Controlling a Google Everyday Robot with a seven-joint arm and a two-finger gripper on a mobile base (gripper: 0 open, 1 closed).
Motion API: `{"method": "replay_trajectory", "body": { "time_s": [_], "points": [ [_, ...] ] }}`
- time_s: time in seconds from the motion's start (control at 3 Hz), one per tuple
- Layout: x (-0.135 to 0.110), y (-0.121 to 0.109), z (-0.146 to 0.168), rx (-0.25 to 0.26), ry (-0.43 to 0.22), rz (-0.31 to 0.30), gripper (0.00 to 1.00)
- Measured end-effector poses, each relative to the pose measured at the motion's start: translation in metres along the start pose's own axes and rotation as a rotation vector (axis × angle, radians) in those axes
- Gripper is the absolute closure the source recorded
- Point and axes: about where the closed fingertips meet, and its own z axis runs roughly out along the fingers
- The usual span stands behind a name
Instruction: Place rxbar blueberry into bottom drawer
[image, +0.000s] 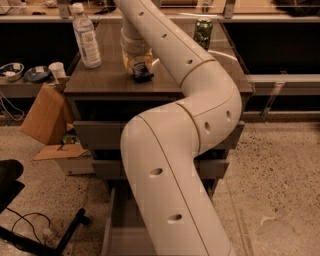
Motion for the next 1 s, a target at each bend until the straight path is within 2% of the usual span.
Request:
{"method": "replay_trajectory", "body": {
  "time_s": [0.33, 0.67, 1.0],
  "points": [
    [0.012, -0.022, -0.031, 0.018, -0.021, 0.017, 1.00],
    [0.053, -0.074, -0.098, 0.035, -0.089, 0.079, 1.00],
    [0.102, -0.097, -0.151, 0.029, -0.135, 0.103, 1.00]
  ]
}}
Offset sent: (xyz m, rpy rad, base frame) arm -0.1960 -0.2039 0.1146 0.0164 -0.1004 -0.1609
